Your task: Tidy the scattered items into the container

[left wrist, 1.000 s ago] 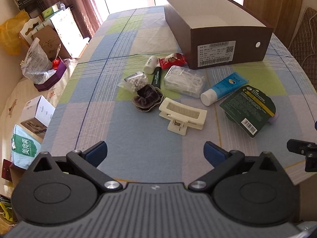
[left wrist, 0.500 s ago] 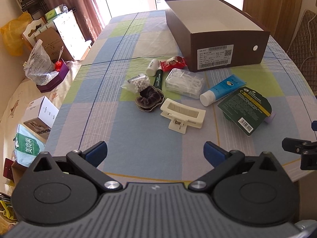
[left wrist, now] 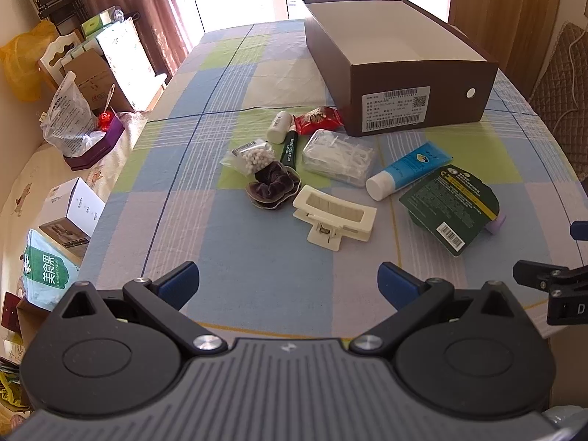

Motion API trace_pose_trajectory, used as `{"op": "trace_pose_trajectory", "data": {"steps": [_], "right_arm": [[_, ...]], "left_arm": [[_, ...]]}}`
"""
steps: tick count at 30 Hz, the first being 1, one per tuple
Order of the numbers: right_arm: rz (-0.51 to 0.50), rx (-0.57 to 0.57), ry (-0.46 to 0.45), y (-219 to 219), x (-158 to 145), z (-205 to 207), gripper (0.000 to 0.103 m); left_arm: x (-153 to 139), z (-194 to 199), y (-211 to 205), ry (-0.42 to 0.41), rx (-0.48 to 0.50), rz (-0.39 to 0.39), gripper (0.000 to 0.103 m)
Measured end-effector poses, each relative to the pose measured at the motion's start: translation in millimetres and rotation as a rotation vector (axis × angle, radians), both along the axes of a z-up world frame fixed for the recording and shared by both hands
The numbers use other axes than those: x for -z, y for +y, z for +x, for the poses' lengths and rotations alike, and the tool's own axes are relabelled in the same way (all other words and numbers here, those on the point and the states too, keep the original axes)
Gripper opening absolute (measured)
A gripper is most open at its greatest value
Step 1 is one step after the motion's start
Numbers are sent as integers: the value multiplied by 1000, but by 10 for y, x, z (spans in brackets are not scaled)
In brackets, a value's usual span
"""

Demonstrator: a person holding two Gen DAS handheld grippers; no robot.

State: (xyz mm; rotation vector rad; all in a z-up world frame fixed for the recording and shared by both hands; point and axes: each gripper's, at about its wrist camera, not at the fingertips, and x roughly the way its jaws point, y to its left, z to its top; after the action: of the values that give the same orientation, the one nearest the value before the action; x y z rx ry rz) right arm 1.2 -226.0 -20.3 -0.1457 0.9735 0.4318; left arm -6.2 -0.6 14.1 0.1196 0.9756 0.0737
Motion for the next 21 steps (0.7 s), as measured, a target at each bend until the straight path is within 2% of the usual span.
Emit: {"op": "trace_pose_trajectory", "data": {"steps": [8, 21], "right_arm": [[-10, -10, -22, 93, -3, 108, 103], [35, -76, -27, 128, 88, 258, 103]], "left_arm": [[14, 155, 51, 3, 0, 4, 102], [138, 313, 148, 26, 1, -9, 102]]}}
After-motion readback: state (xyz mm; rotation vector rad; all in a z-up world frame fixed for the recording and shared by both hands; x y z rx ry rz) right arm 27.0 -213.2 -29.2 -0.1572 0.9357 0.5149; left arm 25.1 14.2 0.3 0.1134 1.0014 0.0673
